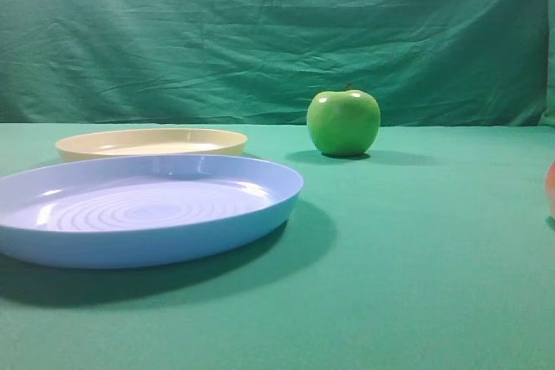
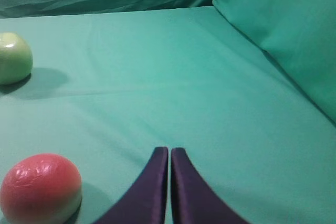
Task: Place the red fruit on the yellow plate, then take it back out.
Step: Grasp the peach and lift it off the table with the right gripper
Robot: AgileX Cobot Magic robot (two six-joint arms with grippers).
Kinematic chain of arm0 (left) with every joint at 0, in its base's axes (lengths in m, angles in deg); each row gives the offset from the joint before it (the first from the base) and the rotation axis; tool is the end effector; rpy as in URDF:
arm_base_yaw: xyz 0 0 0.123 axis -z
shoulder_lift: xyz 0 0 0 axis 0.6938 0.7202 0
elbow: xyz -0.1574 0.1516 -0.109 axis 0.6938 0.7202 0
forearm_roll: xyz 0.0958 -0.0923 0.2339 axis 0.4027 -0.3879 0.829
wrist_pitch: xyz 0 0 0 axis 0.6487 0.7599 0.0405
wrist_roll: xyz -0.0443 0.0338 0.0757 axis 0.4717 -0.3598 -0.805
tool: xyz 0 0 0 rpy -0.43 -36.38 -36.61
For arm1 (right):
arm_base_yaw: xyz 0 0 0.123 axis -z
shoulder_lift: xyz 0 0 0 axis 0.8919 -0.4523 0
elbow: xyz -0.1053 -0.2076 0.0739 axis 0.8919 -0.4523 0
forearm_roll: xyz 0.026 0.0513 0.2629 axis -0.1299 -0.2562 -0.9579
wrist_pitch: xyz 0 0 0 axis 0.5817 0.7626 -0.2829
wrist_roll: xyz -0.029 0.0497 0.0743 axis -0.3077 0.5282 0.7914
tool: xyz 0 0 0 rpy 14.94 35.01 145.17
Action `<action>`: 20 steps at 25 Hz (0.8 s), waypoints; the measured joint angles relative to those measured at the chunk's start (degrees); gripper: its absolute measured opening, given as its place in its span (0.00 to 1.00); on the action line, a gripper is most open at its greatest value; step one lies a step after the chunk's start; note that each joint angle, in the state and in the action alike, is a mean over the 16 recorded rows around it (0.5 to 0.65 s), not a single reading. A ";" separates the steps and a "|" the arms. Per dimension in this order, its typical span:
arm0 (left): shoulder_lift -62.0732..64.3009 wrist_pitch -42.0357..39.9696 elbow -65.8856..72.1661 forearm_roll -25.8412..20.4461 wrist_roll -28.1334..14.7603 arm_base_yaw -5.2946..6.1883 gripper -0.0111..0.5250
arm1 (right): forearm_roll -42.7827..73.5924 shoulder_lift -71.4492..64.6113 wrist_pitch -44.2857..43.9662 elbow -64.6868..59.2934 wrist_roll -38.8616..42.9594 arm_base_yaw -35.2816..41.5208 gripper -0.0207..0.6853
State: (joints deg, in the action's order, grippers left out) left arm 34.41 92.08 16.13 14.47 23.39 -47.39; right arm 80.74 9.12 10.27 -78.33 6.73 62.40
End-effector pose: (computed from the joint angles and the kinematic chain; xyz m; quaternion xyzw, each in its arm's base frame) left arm 0.1124 0.0180 0.1778 -0.0705 0.7914 0.0575 0.6045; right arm 0.1145 0.0010 0.1709 -0.0129 0.8040 -0.0051 0.5944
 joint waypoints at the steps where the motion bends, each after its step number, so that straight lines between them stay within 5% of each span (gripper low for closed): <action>1: 0.00 0.00 0.00 0.00 0.00 0.00 0.02 | 0.00 0.00 0.00 0.00 0.00 0.00 0.03; 20: 0.00 0.00 0.00 0.00 0.00 0.00 0.02 | 0.00 -0.55 -1.40 0.89 0.00 -0.03 0.03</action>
State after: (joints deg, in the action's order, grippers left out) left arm 34.41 92.08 16.13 14.47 23.39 -47.39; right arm 80.74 8.57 8.87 -77.44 6.73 62.37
